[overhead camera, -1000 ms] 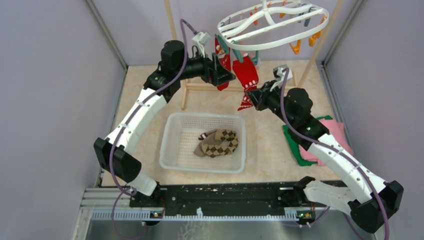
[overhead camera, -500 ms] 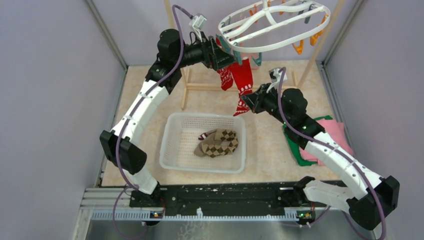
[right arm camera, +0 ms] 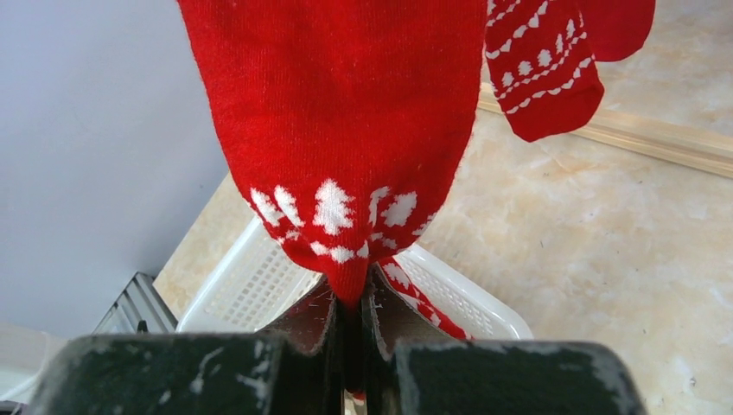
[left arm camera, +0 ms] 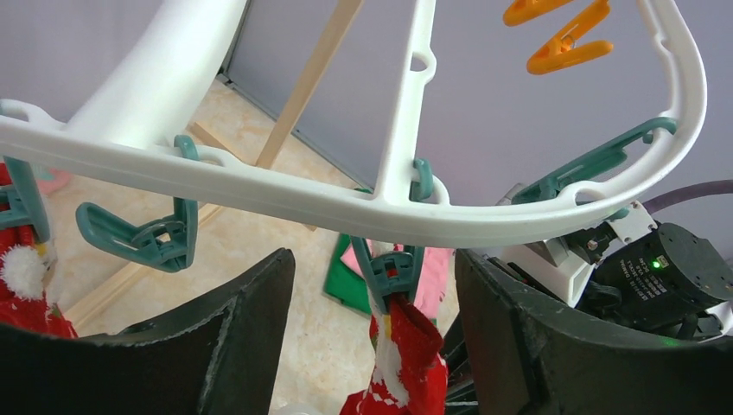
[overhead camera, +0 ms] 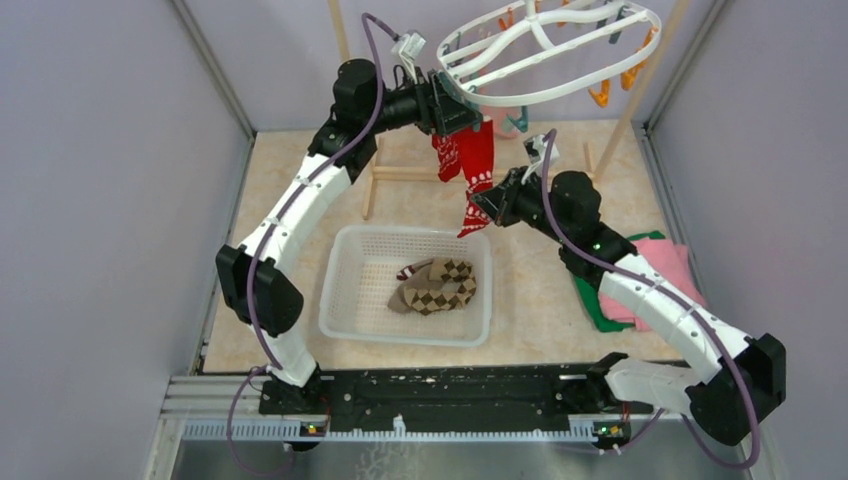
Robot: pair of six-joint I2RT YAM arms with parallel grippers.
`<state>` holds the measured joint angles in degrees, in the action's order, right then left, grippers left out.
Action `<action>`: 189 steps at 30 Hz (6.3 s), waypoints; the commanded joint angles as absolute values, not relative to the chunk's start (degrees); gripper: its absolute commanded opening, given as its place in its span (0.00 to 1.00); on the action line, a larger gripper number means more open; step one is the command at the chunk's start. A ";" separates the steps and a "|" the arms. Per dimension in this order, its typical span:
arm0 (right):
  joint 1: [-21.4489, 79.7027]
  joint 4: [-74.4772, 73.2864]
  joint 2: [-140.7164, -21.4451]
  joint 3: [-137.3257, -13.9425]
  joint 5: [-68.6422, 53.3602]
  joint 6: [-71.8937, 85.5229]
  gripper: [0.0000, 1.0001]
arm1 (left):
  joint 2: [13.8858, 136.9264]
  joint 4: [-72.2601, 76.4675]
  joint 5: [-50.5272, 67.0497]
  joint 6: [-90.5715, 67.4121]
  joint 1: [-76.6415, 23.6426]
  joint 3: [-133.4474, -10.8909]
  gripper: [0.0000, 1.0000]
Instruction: Remove the socks clipped to the hanger
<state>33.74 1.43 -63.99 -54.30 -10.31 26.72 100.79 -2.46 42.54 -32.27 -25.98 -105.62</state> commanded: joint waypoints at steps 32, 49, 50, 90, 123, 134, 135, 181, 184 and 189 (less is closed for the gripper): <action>34.37 2.03 -63.22 -54.60 -11.72 27.55 0.00 | 97.87 1.63 37.32 -30.66 -26.19 -107.48 0.00; 56.58 3.51 -71.21 -48.82 0.40 28.92 0.33 | 95.93 0.26 36.56 -29.61 -26.48 -105.56 0.00; 56.86 2.57 -71.35 -49.06 2.33 28.57 0.49 | 95.75 0.26 36.56 -29.62 -26.60 -105.23 0.00; 57.04 -16.83 -42.79 -55.75 27.61 26.29 0.91 | 100.55 0.38 24.41 -2.11 -22.70 -92.92 0.81; 57.04 -16.93 -42.16 -55.46 28.47 27.07 0.83 | 106.15 8.29 36.39 -4.23 -20.10 -95.19 0.80; 57.01 -17.75 -42.32 -56.69 28.84 26.77 0.83 | 111.49 7.87 31.90 -4.86 -19.84 -100.95 0.14; 57.04 -17.75 -42.39 -56.69 29.04 26.56 0.83 | 110.97 7.63 31.88 -5.29 -19.86 -100.66 0.07; 48.16 12.29 -73.87 -63.06 24.68 1.88 0.59 | 89.28 -15.59 33.83 -20.62 -32.77 -99.12 0.17; 47.71 12.14 -73.28 -63.00 24.57 1.83 0.23 | 88.58 -15.32 34.35 -21.61 -32.78 -98.06 0.24; 46.55 10.44 -71.36 -62.48 24.79 3.58 0.00 | 87.22 -16.95 33.61 -22.32 -32.65 -96.50 0.62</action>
<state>47.70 9.76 -74.13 -61.30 24.16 2.50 90.85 -17.28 32.95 -20.64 -32.53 -96.75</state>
